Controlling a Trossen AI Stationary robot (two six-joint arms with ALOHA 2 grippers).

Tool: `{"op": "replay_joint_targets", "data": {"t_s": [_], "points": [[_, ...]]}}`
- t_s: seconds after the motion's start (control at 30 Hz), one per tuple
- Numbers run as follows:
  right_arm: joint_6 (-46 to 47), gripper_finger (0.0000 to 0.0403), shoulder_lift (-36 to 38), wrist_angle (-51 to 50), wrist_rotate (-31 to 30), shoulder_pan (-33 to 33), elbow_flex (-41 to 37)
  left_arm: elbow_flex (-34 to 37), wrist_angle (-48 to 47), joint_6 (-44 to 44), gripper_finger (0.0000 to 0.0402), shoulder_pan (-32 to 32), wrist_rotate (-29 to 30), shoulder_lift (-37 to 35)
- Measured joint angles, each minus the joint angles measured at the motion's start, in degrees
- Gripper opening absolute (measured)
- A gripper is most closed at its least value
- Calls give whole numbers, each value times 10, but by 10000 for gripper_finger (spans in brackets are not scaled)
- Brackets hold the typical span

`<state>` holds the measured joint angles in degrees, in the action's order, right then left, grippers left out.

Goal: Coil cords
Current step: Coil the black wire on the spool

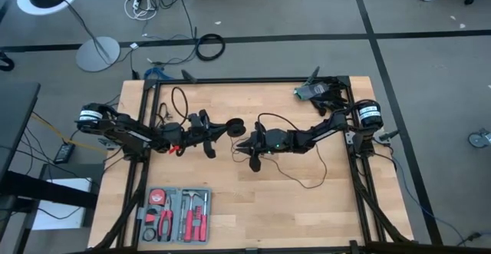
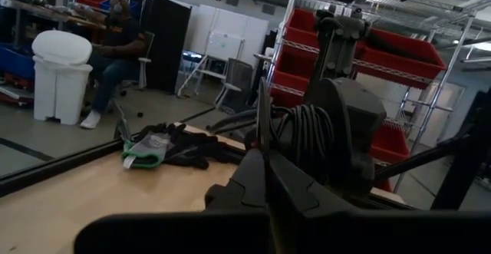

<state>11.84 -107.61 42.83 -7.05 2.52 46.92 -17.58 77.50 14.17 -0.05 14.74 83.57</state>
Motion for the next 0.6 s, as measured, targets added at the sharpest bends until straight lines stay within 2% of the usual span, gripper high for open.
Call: {"op": "replay_joint_targets", "data": {"t_s": [0.6], "points": [[-17, 86, 0, 49, -2, -1, 0, 0, 8, 0, 0, 0, 0, 0]]}}
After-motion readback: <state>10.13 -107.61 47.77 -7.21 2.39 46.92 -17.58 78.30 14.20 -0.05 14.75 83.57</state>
